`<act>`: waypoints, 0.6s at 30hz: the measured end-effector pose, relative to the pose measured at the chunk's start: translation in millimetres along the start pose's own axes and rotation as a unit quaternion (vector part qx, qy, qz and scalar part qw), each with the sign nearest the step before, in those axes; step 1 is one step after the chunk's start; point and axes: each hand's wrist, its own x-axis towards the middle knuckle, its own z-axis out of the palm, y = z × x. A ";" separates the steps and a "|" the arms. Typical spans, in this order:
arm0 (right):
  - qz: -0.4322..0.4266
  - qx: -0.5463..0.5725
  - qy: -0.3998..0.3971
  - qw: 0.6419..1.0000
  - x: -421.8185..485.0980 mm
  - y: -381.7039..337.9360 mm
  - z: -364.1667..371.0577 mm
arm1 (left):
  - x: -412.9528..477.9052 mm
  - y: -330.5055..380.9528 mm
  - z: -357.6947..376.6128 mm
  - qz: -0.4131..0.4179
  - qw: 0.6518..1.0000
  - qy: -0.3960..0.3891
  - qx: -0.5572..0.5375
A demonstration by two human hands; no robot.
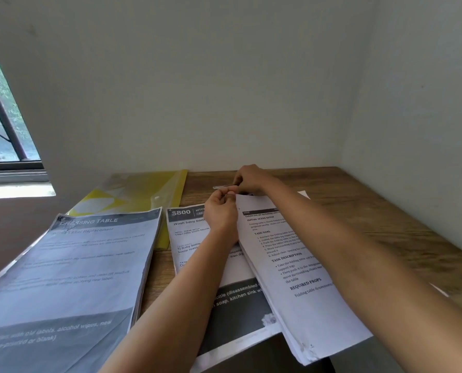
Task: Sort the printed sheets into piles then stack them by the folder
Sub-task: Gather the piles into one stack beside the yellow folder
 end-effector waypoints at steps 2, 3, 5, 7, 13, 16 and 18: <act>0.016 0.021 0.056 0.998 -3.0 5.3 -5.6 | 0.0 0.6 0.3 -0.001 1.000 0.003 0.003; 0.028 0.060 0.085 0.994 -5.8 8.1 -10.5 | 0.0 0.7 0.6 -0.002 1.000 0.000 0.000; 0.056 0.208 0.114 0.970 -11.2 13.8 -20.9 | -0.7 1.0 0.9 -0.011 1.000 -0.006 -0.011; 0.082 0.410 0.103 0.902 -22.4 14.8 -29.9 | -1.6 2.2 0.7 -0.021 1.000 -0.006 -0.021; 0.015 0.604 0.072 0.794 -60.8 14.0 -36.6 | -3.3 4.1 0.1 -0.008 1.000 -0.011 -0.028; -0.013 0.532 0.055 0.845 -67.6 22.0 -22.6 | -4.1 4.1 1.3 0.005 0.999 -0.017 -0.040; -0.014 0.471 0.046 0.881 -70.9 24.7 -17.8 | -3.7 4.0 2.2 0.013 0.999 -0.020 -0.047</act>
